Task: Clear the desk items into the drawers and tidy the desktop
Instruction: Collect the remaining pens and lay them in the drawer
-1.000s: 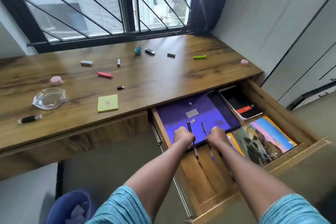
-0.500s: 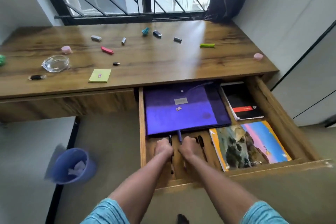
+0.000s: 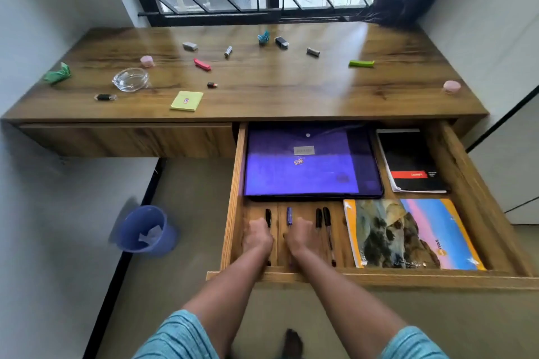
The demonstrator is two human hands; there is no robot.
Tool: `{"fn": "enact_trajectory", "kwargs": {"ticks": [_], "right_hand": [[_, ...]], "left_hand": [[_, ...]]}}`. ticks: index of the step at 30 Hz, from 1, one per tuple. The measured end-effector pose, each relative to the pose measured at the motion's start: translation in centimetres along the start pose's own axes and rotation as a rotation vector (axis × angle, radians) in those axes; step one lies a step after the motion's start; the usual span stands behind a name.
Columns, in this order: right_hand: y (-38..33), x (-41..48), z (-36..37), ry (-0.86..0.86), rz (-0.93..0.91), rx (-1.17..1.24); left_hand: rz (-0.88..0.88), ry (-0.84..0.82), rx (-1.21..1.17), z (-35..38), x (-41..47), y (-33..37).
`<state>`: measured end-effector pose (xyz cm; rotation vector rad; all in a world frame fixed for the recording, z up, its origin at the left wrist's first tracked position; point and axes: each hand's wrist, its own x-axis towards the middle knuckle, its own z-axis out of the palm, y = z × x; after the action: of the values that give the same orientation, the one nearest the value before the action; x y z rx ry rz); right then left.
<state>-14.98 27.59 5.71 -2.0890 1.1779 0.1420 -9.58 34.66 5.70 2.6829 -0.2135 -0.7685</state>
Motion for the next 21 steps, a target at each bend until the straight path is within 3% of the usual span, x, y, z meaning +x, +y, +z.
{"fn": "enact_trajectory", "kwargs": {"ticks": [9,17,21], "right_hand": [[2.2,0.6,-3.1,0.144,0.146,0.035],[1.5,0.4,-2.1,0.096,0.157,0.199],[1.4,0.2,-2.0,0.090,0.120,0.141]], "left_hand": [[0.016,0.077,0.053,-0.5,-0.2,-0.5],[0.024,0.152,0.091,-0.3,-0.4,0.0],[0.062,0.206,0.069,-0.5,-0.4,0.1]]}}
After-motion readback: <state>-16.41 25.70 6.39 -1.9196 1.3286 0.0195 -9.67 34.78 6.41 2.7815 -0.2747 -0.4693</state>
